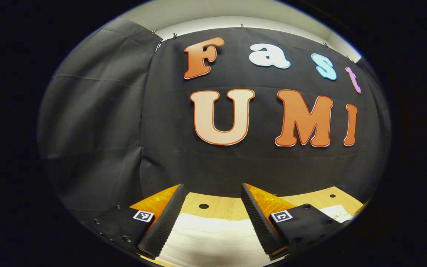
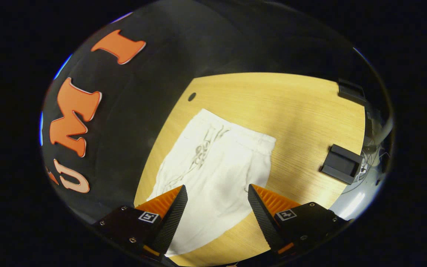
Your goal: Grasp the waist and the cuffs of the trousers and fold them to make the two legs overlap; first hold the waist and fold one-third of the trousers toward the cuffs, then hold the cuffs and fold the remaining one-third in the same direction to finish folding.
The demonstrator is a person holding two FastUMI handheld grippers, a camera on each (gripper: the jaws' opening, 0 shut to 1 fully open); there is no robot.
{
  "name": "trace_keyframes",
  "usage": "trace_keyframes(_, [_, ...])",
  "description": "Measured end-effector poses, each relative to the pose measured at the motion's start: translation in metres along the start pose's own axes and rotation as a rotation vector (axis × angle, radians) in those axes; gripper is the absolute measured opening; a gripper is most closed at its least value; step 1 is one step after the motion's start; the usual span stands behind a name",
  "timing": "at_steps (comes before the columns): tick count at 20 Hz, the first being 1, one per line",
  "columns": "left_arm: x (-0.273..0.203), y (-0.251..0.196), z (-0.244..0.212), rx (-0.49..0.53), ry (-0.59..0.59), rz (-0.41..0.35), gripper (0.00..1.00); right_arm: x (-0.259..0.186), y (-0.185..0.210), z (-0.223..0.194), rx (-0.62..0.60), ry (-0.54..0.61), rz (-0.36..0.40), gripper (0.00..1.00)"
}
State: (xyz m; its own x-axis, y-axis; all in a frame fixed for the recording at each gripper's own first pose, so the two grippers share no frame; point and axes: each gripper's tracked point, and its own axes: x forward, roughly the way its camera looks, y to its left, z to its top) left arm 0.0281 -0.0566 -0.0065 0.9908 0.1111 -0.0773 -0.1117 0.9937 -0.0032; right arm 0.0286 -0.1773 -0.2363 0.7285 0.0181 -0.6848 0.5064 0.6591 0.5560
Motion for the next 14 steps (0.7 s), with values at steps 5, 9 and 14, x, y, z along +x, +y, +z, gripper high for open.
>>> trace_keyframes(5, [-0.002,-0.016,-0.002,-0.004,0.017,0.036,0.99,0.026,-0.032,-0.003,0.087,0.103,-0.051,0.99])
trace_keyframes(9, [-0.007,-0.021,-0.005,0.012,0.021,0.066,0.99,0.039,-0.039,0.0,0.106,0.157,-0.064,0.99])
trace_keyframes(14, [-0.009,-0.029,-0.007,-0.003,0.038,0.091,0.98,0.054,-0.022,0.001,0.129,0.21,-0.025,0.99])
